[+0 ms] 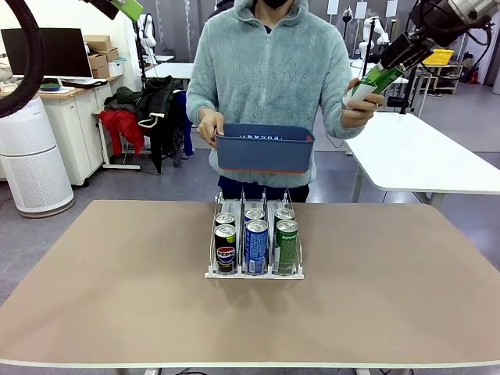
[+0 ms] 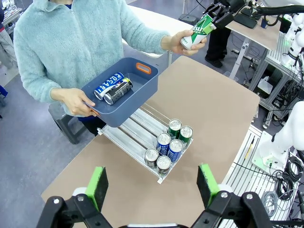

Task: Fill the beverage cans into the dispenser.
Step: Place the picked Sprite in the line of the Automatic Can Dispenser with the same cans.

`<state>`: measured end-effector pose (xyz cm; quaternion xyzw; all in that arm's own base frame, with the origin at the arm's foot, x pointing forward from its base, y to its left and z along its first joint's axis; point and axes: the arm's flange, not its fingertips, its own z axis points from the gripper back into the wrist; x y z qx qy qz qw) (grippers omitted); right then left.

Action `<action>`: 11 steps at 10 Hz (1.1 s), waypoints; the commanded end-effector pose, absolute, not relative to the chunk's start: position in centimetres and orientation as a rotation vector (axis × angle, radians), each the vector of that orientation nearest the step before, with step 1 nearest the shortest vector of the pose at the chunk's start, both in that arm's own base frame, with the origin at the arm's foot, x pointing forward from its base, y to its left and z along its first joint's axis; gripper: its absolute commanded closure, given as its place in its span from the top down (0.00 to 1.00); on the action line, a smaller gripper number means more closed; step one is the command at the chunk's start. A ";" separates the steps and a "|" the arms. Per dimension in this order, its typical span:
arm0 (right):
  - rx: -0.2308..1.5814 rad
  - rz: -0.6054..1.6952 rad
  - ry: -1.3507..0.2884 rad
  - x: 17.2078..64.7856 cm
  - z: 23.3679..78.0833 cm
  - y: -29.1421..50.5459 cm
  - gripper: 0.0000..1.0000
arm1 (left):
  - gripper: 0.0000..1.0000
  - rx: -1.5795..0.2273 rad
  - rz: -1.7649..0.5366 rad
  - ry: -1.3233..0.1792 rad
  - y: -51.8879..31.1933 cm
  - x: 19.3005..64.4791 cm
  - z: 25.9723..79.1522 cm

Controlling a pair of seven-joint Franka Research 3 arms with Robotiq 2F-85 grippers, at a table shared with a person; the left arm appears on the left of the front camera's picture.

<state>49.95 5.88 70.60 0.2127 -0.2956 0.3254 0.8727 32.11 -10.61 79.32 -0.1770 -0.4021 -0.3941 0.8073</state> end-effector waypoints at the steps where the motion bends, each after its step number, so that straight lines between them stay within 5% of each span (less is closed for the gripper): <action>1: 0.442 0.681 -0.616 49.9 70.7 5.8 0.00 | 1.00 -0.380 -0.843 -0.859 -10.6 32.1 79.2; 11: 0.442 0.681 -0.616 49.9 70.7 5.8 0.00 | 1.00 -0.380 -0.843 -0.859 -10.6 32.1 79.2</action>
